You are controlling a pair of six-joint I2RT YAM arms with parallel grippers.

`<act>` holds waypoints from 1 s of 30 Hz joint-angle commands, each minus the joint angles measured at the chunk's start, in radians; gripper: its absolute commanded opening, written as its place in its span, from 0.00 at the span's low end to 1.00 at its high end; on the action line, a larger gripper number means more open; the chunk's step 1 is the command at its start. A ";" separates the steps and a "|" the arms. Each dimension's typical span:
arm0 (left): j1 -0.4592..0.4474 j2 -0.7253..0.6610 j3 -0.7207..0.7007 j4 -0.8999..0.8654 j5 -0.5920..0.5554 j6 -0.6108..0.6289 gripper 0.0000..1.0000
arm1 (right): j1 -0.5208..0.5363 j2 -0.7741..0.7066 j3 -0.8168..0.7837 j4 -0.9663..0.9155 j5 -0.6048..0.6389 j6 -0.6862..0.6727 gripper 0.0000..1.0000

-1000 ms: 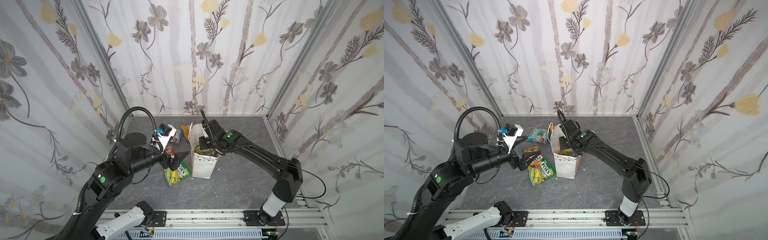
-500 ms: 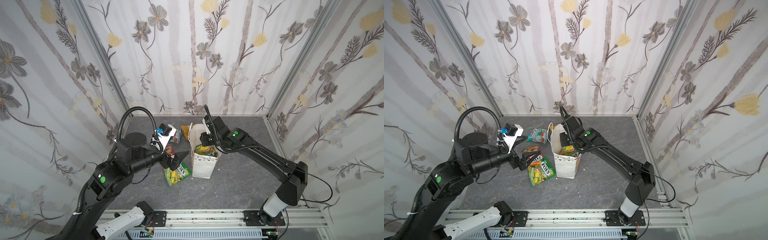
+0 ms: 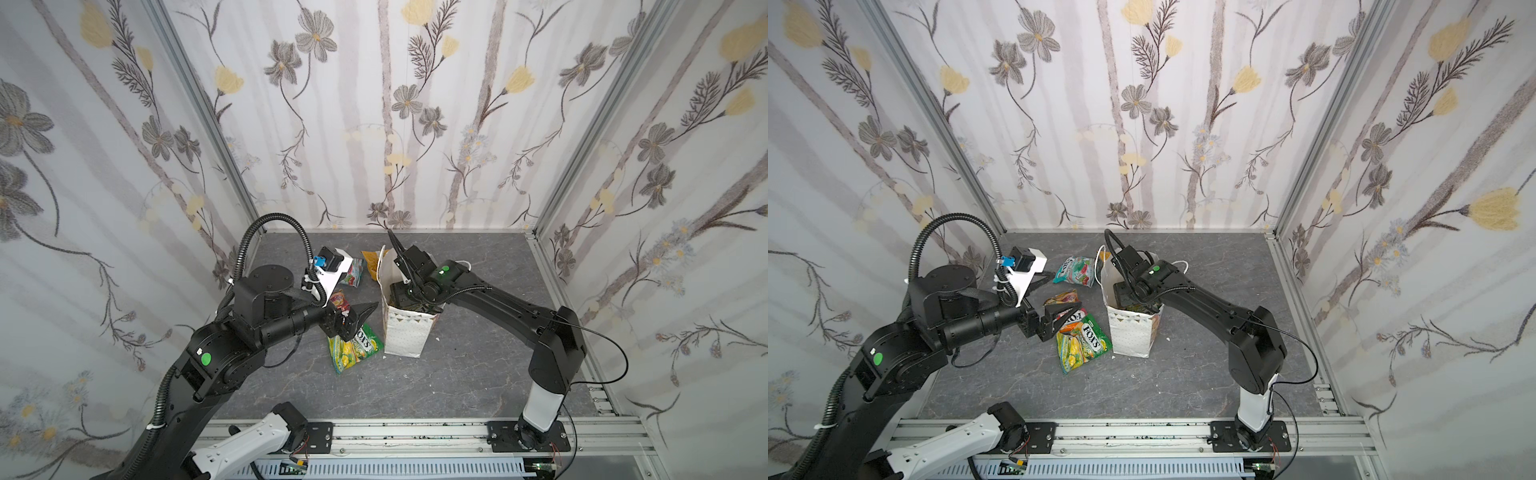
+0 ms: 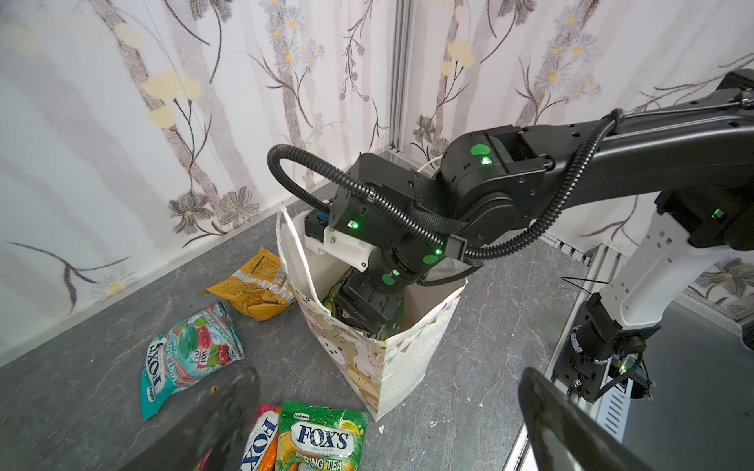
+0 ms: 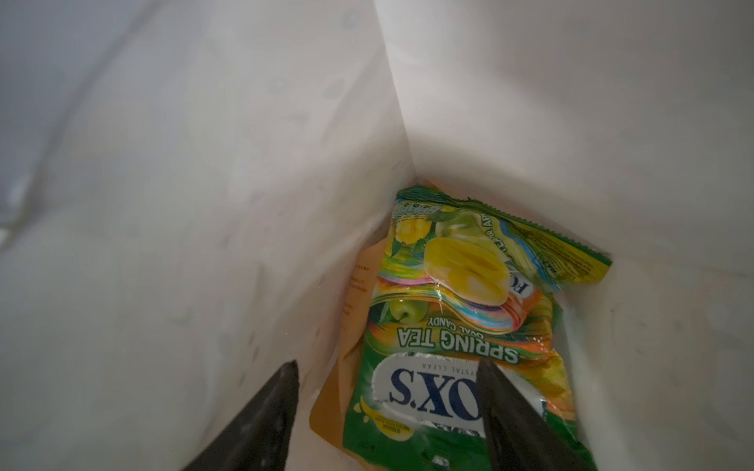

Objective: Take the snacks out of the paper bag
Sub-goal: Pick up the snack from the paper bag.

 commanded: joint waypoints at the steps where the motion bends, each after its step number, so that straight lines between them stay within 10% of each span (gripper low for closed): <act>1: 0.000 0.002 0.006 0.012 -0.003 0.000 1.00 | 0.001 0.031 -0.010 -0.010 0.058 -0.014 0.75; 22: 0.000 -0.001 0.005 0.007 -0.008 -0.001 1.00 | 0.002 0.207 -0.102 0.045 0.031 -0.033 0.89; 30: 0.000 -0.001 0.004 0.008 -0.006 -0.002 1.00 | 0.002 0.198 -0.116 0.060 0.016 -0.031 0.66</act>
